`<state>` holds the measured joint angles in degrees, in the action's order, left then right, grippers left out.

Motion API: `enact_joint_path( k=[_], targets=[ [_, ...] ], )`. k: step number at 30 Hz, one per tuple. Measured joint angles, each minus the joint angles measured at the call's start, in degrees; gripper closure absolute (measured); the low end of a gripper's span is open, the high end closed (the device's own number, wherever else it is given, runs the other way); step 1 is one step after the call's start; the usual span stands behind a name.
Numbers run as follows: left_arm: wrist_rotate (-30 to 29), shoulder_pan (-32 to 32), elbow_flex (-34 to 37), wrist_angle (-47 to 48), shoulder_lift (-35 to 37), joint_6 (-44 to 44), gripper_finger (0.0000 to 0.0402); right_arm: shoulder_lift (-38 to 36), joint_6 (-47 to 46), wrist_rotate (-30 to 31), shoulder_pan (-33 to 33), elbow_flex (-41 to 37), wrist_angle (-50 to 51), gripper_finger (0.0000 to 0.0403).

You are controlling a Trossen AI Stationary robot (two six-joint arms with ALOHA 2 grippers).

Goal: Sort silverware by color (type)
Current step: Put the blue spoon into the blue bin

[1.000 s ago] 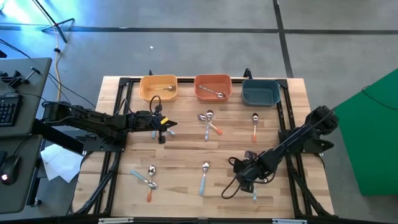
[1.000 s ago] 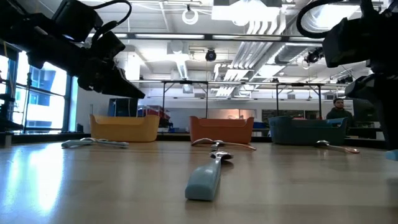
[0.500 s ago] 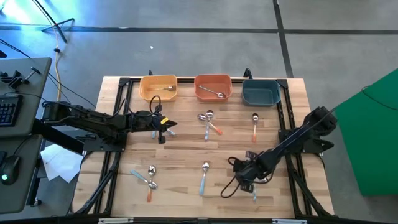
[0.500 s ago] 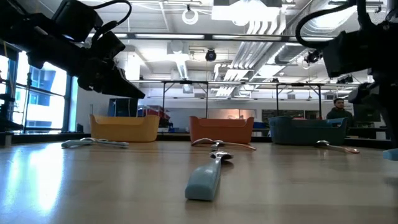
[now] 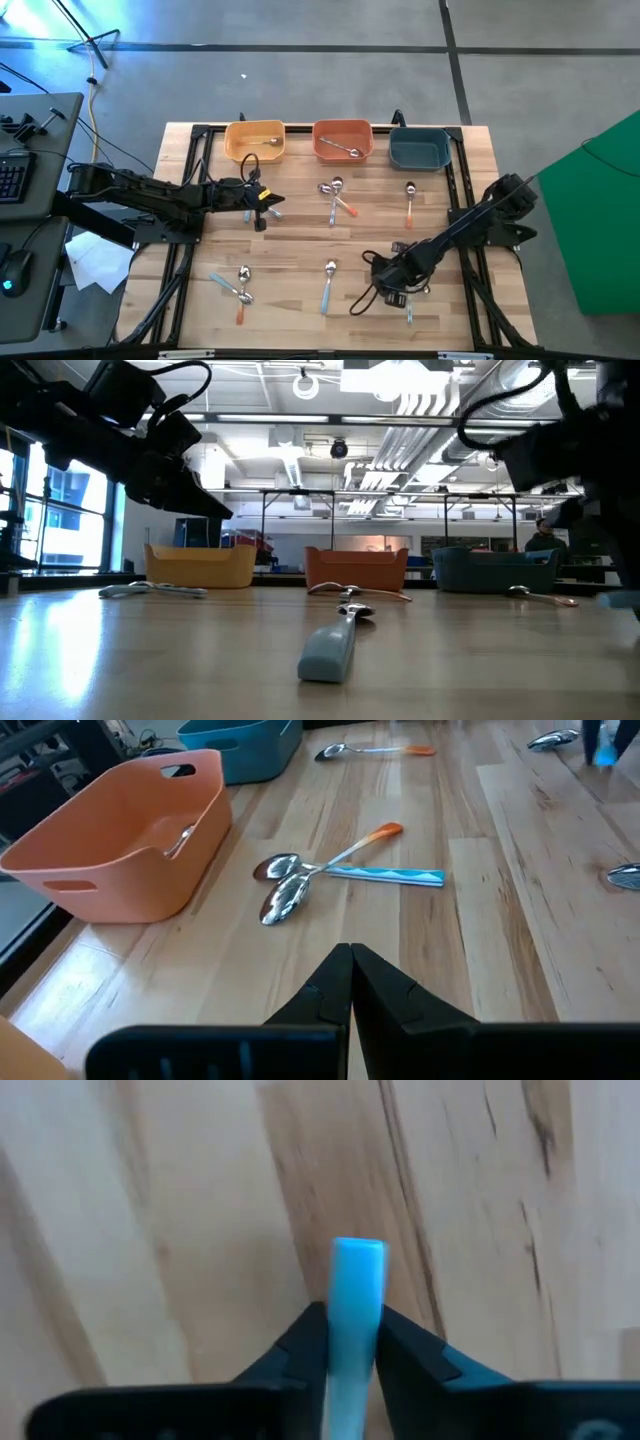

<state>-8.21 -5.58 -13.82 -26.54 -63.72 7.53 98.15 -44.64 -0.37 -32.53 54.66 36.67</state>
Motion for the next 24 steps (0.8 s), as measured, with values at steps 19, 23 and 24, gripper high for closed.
enact_joint_path(
  k=[19,23,24],
  targets=[
    [0.2,0.0,0.0,0.7,0.0,-0.1,0.0401,-0.2,21.9,19.4,11.7,22.4,32.4,0.0358],
    [0.2,0.0,0.0,0.7,0.0,-0.4,0.0401,-0.2,30.6,21.2,22.7,21.4,33.8,0.0358],
    [0.2,0.0,0.0,0.7,0.0,-0.4,0.0401,-0.2,33.0,21.8,25.4,21.3,34.0,0.0358]
  ],
)
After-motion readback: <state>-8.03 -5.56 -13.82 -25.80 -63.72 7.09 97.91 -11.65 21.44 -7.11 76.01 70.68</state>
